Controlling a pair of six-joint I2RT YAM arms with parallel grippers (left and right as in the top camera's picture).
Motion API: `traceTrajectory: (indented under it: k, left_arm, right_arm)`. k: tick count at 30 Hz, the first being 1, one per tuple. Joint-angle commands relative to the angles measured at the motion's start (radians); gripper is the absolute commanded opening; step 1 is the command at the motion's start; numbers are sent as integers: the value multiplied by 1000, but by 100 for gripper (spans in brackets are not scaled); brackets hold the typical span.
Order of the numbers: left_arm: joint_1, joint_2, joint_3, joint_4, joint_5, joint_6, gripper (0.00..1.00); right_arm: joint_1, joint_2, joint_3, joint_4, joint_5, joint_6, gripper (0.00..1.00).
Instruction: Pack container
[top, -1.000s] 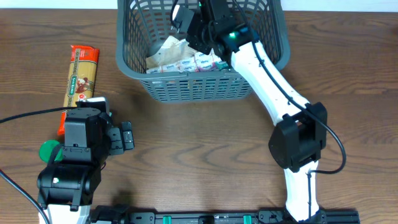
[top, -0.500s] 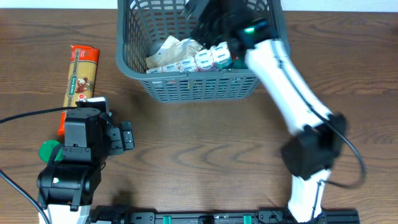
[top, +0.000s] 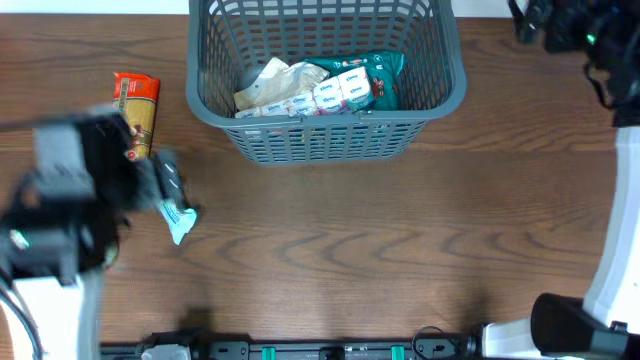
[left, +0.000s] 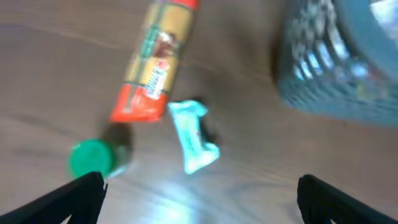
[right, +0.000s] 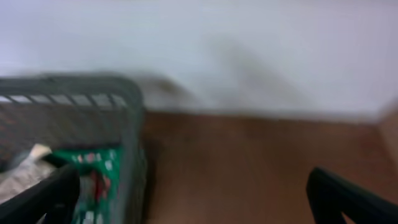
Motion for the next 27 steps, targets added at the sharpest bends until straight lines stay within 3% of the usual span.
traceTrajectory:
  k: [1,4,8,27]
  left_arm:
    - [115,184,225,-80,-11,68,98]
    - [207,342,412,-115,-11,136,98]
    - [264,489,525,-97,5,204,98]
    - [280,970,527,-22,32,498,99]
  right_arm:
    - [-56,40,-8,-70,-26,90,99]
    - [-87,61,-8,-136,-26,90,99]
    - [-95,80,-8,-172,-26,70,99]
    - [-95,98,-9,-171,50,64,99]
